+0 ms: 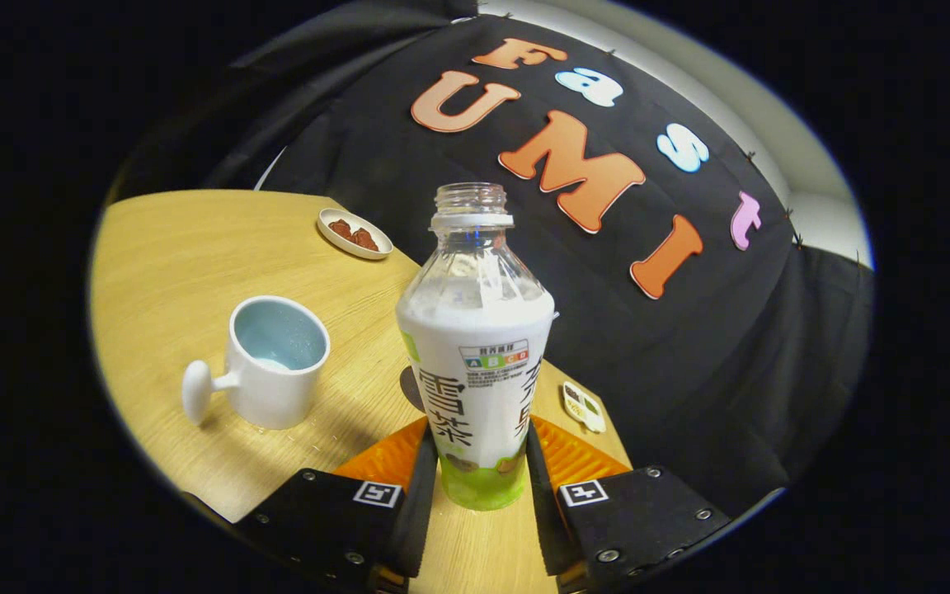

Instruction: Take the bottle from table, then pour the juice into the cup, finally place the bottle on the coaster

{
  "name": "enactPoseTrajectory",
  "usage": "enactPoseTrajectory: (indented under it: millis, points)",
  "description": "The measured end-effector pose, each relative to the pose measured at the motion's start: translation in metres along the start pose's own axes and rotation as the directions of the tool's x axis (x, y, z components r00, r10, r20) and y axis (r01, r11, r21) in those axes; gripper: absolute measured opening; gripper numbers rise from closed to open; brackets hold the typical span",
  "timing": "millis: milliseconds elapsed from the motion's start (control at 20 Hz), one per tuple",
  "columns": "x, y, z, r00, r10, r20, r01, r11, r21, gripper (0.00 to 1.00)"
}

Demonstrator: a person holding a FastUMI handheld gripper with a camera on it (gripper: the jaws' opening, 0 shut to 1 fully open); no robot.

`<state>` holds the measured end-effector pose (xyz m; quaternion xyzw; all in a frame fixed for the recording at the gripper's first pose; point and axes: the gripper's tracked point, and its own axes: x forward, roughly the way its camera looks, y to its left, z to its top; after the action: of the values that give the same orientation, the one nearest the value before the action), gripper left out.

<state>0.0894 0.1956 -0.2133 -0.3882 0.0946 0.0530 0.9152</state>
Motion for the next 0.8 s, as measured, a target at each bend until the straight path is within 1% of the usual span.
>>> enactPoseTrajectory:
  millis: [200, 300, 450, 500, 550, 700, 800]
  points:
    - [0.004, 0.002, 0.004, 1.000, -0.019, 0.010, 0.020, 0.991, -0.129, 0.56]
    - [0.007, 0.001, 0.007, 0.999, -0.039, 0.022, 0.043, 0.976, -0.213, 0.55]
    - [0.012, 0.003, 0.009, 0.998, -0.050, 0.033, 0.058, 0.947, -0.317, 0.55]
    - [0.013, 0.004, 0.010, 0.999, -0.043, 0.032, 0.051, 0.936, -0.347, 0.55]
    - [0.016, 0.006, 0.010, 0.999, -0.038, 0.028, 0.046, 0.925, -0.376, 0.53]
    - [0.013, 0.009, 0.012, 0.999, -0.040, 0.027, 0.048, 0.896, -0.441, 0.53]
    - [0.013, 0.008, 0.012, 0.998, -0.059, 0.038, 0.070, 0.856, -0.513, 0.53]
